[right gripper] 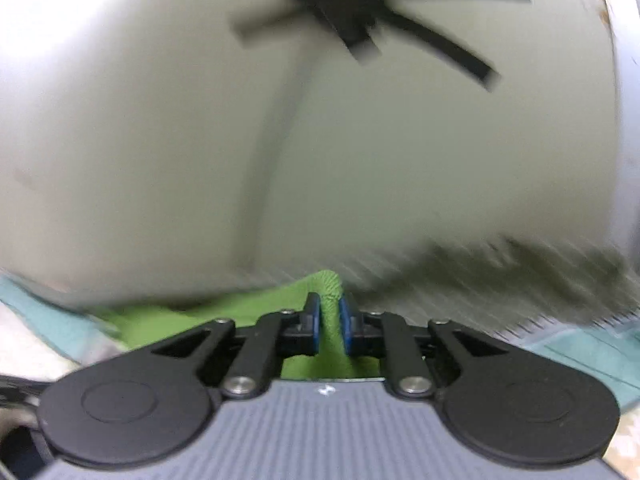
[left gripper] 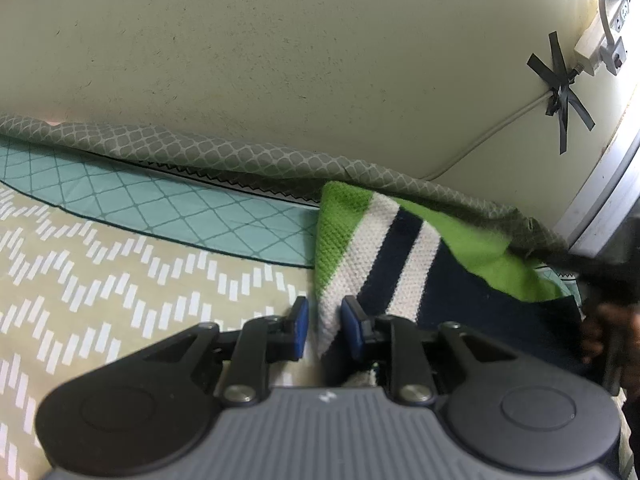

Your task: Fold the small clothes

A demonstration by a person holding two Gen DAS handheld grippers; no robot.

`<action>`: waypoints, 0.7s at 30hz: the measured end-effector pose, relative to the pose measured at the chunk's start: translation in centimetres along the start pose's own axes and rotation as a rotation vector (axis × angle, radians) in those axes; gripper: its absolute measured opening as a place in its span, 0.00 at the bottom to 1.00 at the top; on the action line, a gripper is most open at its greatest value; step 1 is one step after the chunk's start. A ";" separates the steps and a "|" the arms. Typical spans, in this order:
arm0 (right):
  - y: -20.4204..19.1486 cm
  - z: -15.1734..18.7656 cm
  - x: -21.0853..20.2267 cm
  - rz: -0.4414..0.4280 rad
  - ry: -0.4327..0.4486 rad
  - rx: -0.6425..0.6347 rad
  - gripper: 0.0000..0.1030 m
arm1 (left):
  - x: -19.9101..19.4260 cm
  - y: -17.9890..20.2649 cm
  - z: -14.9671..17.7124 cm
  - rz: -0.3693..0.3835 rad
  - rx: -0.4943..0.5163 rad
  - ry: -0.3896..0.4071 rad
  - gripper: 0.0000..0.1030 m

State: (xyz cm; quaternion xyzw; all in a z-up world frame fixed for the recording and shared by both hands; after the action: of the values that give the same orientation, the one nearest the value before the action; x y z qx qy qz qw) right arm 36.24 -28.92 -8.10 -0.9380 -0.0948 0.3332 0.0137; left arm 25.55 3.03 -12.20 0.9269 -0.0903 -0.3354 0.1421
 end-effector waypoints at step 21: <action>-11.5 -1.4 1.9 -0.236 -0.129 0.076 0.00 | 0.1 0.0 -0.1 0.011 0.002 -0.003 0.21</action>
State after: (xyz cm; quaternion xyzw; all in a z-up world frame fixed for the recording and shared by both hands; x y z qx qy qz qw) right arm 36.63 -17.21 -7.20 -0.8958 -0.1926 0.3921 0.0820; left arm 25.71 3.01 -12.18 0.9261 -0.0959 -0.3357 0.1427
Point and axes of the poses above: each gripper's, at about its wrist camera, not at the fingertips, and x roughly the way its jaws point, y to its right, z to its underside, the point moved 5 cm from there along x, roughly the way its jaws point, and after that the axes turned 4 degrees about x, right-handed, at the moved point
